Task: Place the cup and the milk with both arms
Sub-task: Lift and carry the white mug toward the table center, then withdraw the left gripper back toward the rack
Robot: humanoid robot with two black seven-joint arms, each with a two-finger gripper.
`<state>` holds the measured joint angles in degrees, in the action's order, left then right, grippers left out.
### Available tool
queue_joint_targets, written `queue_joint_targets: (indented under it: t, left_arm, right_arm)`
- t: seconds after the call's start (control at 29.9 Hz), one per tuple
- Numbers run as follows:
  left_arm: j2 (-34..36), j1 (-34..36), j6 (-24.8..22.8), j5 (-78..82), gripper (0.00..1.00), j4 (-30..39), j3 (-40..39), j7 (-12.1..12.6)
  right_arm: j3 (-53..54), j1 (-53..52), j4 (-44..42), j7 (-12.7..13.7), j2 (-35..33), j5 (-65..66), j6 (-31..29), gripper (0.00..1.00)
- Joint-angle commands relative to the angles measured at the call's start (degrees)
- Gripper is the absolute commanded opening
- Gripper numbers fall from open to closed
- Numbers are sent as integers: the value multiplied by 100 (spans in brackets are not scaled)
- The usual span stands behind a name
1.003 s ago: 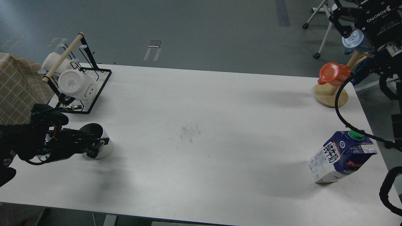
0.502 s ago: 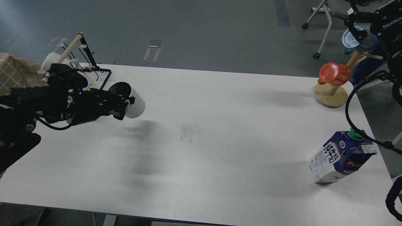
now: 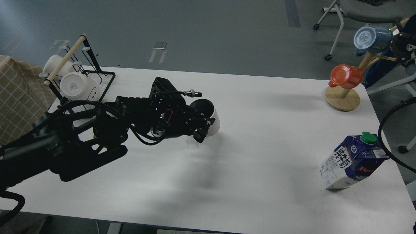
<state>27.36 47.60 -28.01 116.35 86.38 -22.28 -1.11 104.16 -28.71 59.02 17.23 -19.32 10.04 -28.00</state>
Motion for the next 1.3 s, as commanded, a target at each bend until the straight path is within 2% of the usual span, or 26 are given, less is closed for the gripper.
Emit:
queue_joint_targets:
  t: [0.0,0.3,0.33,0.37,0.4,0.43,0.53,0.6,0.67,0.9,0.97,1.0,1.07,1.14,1.27]
  left_arm:
    - [-494,275,1,-7,0,-410,486,111]
    - [-662,188,1,-42,0,-736,681,216]
    - [-662,197,1,-68,6,-736,681,252]
    - [-644,206,1,-112,31,-728,655,322]
    - [-609,206,1,-165,50,-710,603,375]
    - [-609,206,1,-209,58,-701,593,392]
    - [-583,232,1,-560,71,-684,576,401]
    - [-583,250,1,-910,88,-649,436,419]
    - [-583,258,1,-1043,97,-648,269,428]
    - [-214,628,1,-2160,98,-525,-646,674]
    - [92,689,1,-3165,98,-525,-1432,700]
    - [286,637,1,-3719,98,-534,-2011,692]
    - [523,532,1,-4580,98,-552,-2690,657]
    - [647,330,1,-5172,98,-569,-3070,630]
    - [736,-311,1,-7524,98,-674,-3861,647]
  right_arm:
    - [-9,146,136,-1,-2,-89,0,100]
    - [-1,242,172,-1,-11,-98,0,100]
    - [-1,243,172,-1,-11,-98,0,100]
    - [-1,251,172,-1,-11,-98,0,100]
    - [-1,251,172,-1,-2,-98,0,100]
    - [-1,251,172,-1,-2,-98,0,100]
    - [-1,260,172,-1,16,-98,0,100]
    - [-1,313,172,-1,16,-107,0,100]
    - [8,330,180,-1,7,-168,0,100]
    - [26,585,303,35,-151,-599,0,100]
    - [43,996,662,43,-195,-870,0,100]
    - [52,1277,890,43,-221,-1107,0,100]
    - [139,1673,1119,52,-378,-1528,0,100]
    - [201,1868,1226,52,-476,-1802,0,100]
    - [578,2560,1541,52,-582,-2120,0,100]
